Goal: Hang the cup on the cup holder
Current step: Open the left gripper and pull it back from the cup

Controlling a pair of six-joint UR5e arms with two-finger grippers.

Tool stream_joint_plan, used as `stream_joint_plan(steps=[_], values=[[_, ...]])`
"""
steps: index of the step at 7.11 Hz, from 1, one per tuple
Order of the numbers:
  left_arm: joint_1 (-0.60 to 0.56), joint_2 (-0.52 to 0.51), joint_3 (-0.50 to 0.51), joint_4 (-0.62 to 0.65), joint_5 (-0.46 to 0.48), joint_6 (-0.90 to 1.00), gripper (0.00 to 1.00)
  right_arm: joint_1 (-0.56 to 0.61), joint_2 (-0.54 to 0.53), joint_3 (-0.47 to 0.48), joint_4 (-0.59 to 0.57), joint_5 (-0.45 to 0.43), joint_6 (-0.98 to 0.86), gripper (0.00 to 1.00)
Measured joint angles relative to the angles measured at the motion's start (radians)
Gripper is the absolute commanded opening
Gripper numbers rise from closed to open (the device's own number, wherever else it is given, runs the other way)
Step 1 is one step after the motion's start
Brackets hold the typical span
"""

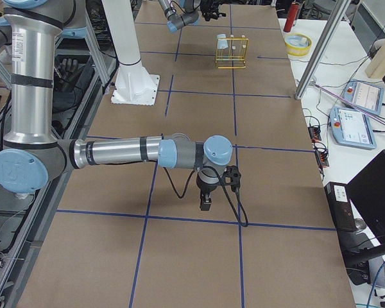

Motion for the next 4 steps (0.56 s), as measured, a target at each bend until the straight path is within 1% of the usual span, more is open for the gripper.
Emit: stream_joint_plan(steps=[2, 4], values=[[-0.057, 0.018, -0.035, 0.040, -0.062, 0.215, 1.00, 0.000, 0.000, 0.000, 0.000, 0.000, 0.000, 1.00], [-0.082, 0.026, -0.040, 0.038, -0.083, 0.384, 1.00, 0.000, 0.000, 0.000, 0.000, 0.000, 0.000, 1.00]])
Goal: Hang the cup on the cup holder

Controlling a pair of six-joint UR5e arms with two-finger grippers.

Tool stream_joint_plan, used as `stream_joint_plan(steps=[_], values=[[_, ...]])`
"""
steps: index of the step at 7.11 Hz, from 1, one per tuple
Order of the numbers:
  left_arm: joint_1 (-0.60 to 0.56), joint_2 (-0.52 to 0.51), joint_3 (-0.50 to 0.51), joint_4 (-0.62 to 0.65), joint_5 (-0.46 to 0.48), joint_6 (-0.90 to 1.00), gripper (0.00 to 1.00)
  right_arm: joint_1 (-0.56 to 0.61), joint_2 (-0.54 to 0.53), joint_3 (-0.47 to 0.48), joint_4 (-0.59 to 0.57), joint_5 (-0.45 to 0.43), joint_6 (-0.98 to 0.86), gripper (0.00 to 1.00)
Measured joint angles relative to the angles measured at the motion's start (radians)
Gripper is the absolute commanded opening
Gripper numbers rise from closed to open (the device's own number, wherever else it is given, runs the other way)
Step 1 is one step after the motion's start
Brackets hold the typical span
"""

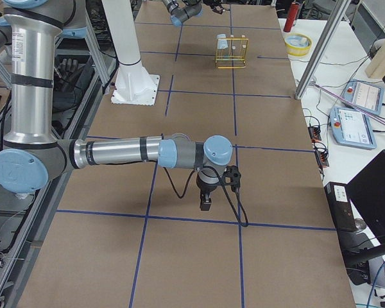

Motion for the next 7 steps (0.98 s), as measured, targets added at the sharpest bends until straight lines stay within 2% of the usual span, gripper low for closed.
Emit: stream_joint_plan(steps=[3, 5, 7], values=[[-0.088, 0.008, 0.007, -0.005, -0.084, 0.288, 1.00, 0.000, 0.000, 0.000, -0.001, 0.000, 0.000, 1.00], [-0.207, 0.034, 0.024, -0.005, -0.201, 0.484, 1.00, 0.000, 0.000, 0.000, 0.000, 0.000, 0.000, 1.00], [-0.350, 0.050, 0.083, 0.000, -0.367, 0.707, 1.00, 0.000, 0.000, 0.000, -0.001, 0.000, 0.000, 1.00]])
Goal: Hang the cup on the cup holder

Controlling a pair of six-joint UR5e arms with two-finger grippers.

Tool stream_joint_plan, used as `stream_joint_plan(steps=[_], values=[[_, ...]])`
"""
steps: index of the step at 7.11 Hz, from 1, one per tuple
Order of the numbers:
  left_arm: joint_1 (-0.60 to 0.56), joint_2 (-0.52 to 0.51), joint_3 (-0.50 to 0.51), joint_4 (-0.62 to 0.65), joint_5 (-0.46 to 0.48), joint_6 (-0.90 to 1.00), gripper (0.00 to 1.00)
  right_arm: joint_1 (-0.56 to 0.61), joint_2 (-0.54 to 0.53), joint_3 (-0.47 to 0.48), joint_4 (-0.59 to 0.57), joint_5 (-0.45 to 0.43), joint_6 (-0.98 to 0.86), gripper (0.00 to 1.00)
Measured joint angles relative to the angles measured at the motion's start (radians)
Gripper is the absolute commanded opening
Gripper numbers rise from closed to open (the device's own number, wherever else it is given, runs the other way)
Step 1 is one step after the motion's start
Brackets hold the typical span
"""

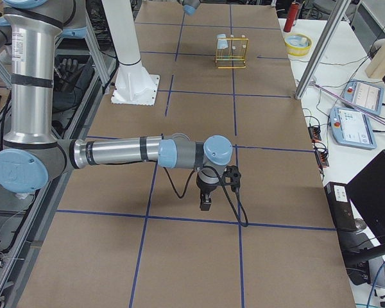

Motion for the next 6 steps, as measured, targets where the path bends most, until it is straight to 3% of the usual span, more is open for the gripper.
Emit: stream_joint_plan(steps=[3, 6], values=[[-0.234, 0.001, 0.140, 0.081, -0.265, 0.415, 1.00, 0.000, 0.000, 0.000, 0.000, 0.000, 0.000, 1.00], [-0.391, -0.010, 0.123, 0.422, -0.397, 0.836, 1.00, 0.000, 0.000, 0.000, 0.000, 0.000, 0.000, 1.00]])
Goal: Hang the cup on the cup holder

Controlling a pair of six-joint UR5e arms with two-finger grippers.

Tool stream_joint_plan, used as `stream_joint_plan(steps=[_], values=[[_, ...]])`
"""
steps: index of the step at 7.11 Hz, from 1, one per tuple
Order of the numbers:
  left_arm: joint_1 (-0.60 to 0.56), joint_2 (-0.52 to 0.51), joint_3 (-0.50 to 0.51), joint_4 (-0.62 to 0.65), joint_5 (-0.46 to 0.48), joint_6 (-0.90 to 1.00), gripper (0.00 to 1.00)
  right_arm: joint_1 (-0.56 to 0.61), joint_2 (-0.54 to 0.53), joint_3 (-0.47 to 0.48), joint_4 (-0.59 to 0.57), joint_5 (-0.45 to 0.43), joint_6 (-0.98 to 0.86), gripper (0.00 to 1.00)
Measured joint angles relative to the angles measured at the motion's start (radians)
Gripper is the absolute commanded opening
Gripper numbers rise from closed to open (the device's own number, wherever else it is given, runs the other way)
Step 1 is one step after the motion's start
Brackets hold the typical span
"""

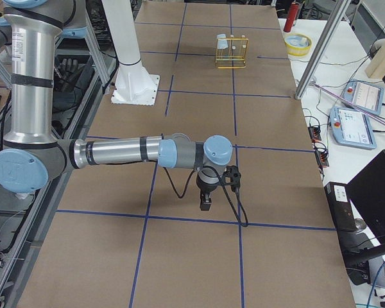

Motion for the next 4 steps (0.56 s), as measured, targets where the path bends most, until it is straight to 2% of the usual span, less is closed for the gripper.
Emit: stream_joint_plan(steps=[2, 4], values=[[-0.028, -0.004, -0.067, 0.296, -0.052, 0.183, 1.00, 0.000, 0.000, 0.000, 0.000, 0.000, 0.000, 1.00], [-0.052, -0.018, -0.123, 0.587, -0.146, 0.367, 1.00, 0.000, 0.000, 0.000, 0.000, 0.000, 0.000, 1.00]])
